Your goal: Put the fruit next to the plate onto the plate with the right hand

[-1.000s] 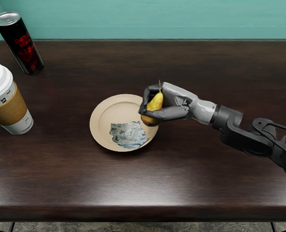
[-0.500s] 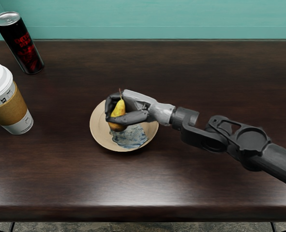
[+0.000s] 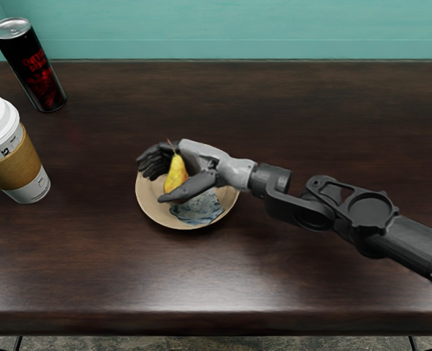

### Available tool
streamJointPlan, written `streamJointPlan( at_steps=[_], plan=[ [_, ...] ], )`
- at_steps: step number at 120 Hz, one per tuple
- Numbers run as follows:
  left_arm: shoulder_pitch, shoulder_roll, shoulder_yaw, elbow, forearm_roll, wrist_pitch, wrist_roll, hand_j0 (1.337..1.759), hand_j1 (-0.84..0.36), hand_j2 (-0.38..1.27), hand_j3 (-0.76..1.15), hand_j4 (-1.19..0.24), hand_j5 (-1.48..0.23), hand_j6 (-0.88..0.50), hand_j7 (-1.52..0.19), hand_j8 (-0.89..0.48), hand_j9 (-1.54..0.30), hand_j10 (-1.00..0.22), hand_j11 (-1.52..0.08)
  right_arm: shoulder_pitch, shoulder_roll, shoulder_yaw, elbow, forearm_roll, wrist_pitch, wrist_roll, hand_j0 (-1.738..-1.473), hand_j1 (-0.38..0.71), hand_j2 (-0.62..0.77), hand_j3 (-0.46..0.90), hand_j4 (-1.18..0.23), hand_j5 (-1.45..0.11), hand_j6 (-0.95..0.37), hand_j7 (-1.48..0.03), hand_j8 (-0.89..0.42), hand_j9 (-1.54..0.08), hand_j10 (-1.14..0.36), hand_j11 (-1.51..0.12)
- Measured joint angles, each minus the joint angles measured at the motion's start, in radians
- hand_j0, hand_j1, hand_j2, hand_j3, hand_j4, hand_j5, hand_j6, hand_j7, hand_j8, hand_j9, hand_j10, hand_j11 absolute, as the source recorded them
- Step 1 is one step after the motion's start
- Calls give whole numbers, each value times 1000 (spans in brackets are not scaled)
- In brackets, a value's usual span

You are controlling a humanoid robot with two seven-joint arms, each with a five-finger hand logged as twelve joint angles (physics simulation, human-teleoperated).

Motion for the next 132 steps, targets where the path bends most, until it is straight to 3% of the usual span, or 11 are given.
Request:
streamJointPlan(
  at_steps=[50,69,103,132],
  plan=[
    [0,0,0,0,0,0,0,1658,344,1,0,-4,-5,-3,-5,-3,-5,-4,-5,34,-33,29,12,4,5,-65,-1658,26,-63,0,-316,-412,-317,-411,-315,-413,-307,-413],
    [0,0,0,0,0,0,0,1658,344,1,0,-4,-5,-3,-5,-3,-5,-4,-5,67,-69,49,26,5,12,-113,-1658,16,-60,0,-307,-399,-307,-399,-306,-399,-303,-400],
    [0,0,0,0,0,0,0,1658,344,1,0,-4,-5,-3,-5,-3,-5,-4,-5,92,-206,113,50,98,150,-134,-1658,-56,-47,0,-246,-319,-246,-319,-245,-319,-244,-319],
    [0,0,0,0,0,0,0,1658,344,1,0,-3,-5,-3,-5,-3,-5,-3,-5,96,-334,141,72,199,193,-241,-1658,-237,-17,0,-95,-123,-95,-123,-95,-123,-94,-123]
  ],
)
